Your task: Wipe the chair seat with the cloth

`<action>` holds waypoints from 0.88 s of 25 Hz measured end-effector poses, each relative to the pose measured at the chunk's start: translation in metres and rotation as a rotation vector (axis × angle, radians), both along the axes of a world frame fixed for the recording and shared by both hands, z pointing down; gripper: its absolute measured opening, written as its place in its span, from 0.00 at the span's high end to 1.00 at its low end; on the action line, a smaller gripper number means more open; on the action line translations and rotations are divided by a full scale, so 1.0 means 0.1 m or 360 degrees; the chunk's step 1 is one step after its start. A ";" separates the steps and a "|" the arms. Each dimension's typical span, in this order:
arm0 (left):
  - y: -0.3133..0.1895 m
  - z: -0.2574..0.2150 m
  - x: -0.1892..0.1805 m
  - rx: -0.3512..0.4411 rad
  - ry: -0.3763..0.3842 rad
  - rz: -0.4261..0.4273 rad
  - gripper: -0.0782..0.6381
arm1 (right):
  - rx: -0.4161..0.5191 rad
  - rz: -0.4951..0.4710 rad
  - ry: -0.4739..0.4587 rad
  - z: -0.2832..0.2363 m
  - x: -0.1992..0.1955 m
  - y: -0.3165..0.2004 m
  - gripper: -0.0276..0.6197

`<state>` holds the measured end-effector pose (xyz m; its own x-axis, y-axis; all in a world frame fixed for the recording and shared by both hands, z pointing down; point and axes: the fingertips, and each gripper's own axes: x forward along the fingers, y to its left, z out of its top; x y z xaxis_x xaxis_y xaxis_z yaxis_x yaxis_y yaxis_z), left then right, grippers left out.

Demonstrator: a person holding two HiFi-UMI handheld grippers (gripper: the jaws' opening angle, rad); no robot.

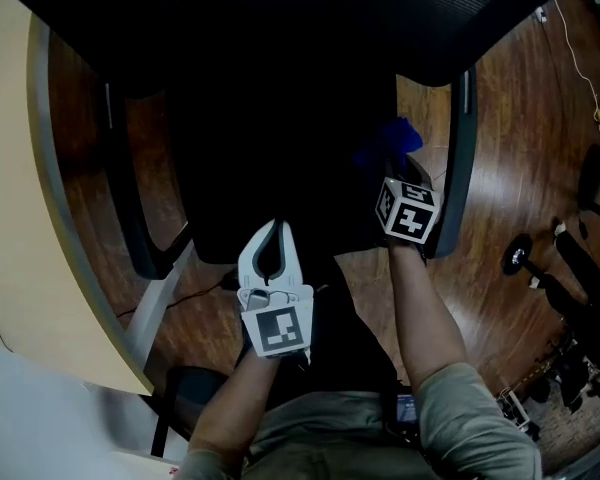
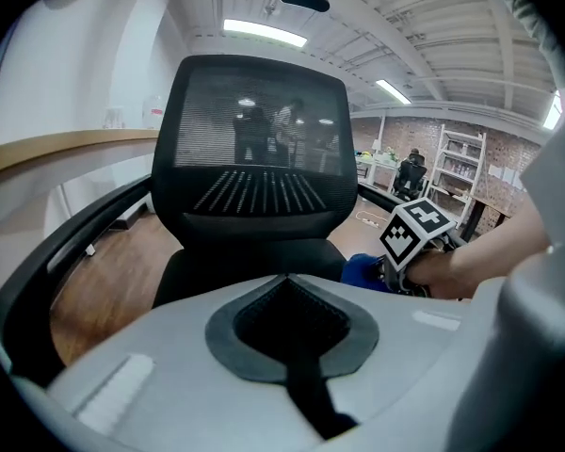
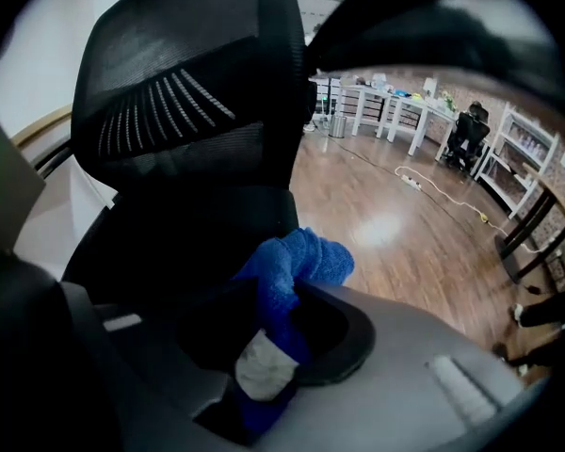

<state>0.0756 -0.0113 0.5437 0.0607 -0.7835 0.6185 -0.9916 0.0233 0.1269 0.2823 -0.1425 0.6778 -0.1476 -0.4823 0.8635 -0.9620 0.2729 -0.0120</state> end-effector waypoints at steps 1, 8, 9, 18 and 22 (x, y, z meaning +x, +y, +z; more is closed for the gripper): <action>0.03 -0.04 -0.07 0.0005 -0.0007 -0.0022 0.88 | 0.0027 -0.0027 0.0002 -0.08 -0.06 0.00 0.82; 0.41 -0.33 -0.68 0.0038 -0.0054 -0.0144 0.88 | 0.0196 -0.0344 -0.0184 -0.69 -1.18 0.17 0.82; 0.49 -0.34 -0.77 0.0036 -0.0053 -0.0155 0.88 | 0.0207 -0.0412 -0.0225 -0.74 -1.41 0.26 0.82; 1.19 -0.26 -1.32 0.0003 -0.0017 -0.0249 0.88 | 0.0108 -0.1126 -0.0363 -0.71 -3.22 1.36 0.82; 1.40 -0.21 -1.49 -0.0017 -0.0034 -0.0299 0.88 | 0.0014 -0.1328 -0.0338 -0.46 -3.62 1.72 0.82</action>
